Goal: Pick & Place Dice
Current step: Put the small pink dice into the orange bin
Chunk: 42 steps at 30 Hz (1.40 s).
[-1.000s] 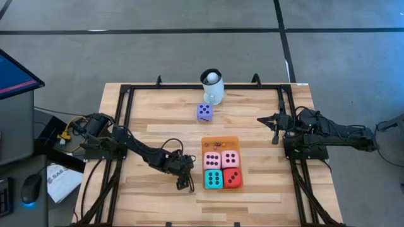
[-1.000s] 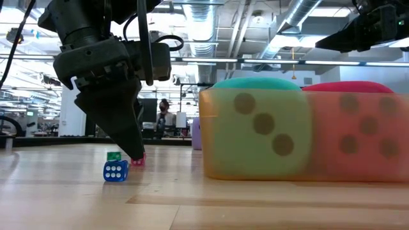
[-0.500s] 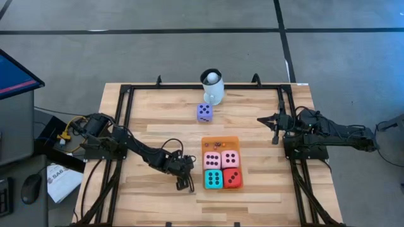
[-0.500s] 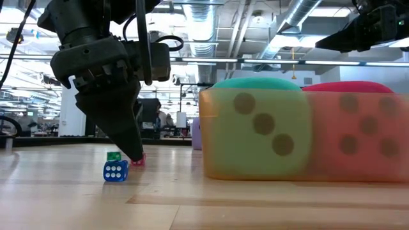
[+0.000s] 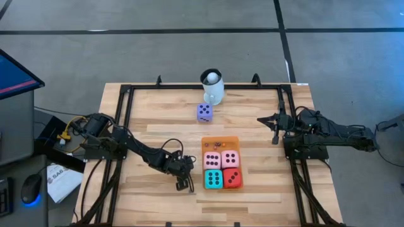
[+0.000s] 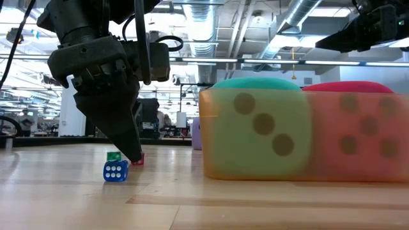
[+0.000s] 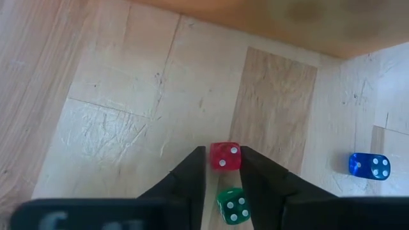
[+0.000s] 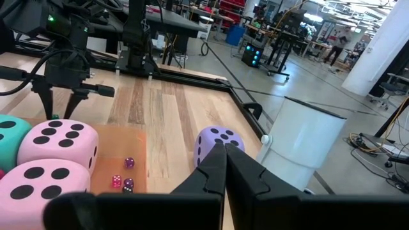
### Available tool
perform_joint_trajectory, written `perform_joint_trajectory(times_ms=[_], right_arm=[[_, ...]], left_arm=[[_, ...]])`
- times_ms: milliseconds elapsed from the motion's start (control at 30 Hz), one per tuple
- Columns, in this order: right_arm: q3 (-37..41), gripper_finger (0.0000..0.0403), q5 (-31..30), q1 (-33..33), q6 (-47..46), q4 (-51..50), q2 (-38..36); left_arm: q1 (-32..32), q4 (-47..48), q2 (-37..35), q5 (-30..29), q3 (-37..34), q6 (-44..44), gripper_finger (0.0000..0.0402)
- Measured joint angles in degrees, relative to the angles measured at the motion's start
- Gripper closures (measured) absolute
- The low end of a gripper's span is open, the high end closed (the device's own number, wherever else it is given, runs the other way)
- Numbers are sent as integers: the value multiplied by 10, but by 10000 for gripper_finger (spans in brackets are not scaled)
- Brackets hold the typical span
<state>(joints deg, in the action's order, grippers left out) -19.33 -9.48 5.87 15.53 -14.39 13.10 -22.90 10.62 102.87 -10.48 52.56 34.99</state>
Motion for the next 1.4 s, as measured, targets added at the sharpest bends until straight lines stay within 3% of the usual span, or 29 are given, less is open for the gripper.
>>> perform_joint_trajectory(times_ms=[267,1133,1400], right_arm=[[0,403,0,0,0,0,0],[0,403,0,0,0,0,0],[0,403,0,0,0,0,0]], left_arm=[[0,0,0,-1,0,0,360],[1,1,-2,-1,0,-2,358],[19,8,-31,-2,0,-8,360]])
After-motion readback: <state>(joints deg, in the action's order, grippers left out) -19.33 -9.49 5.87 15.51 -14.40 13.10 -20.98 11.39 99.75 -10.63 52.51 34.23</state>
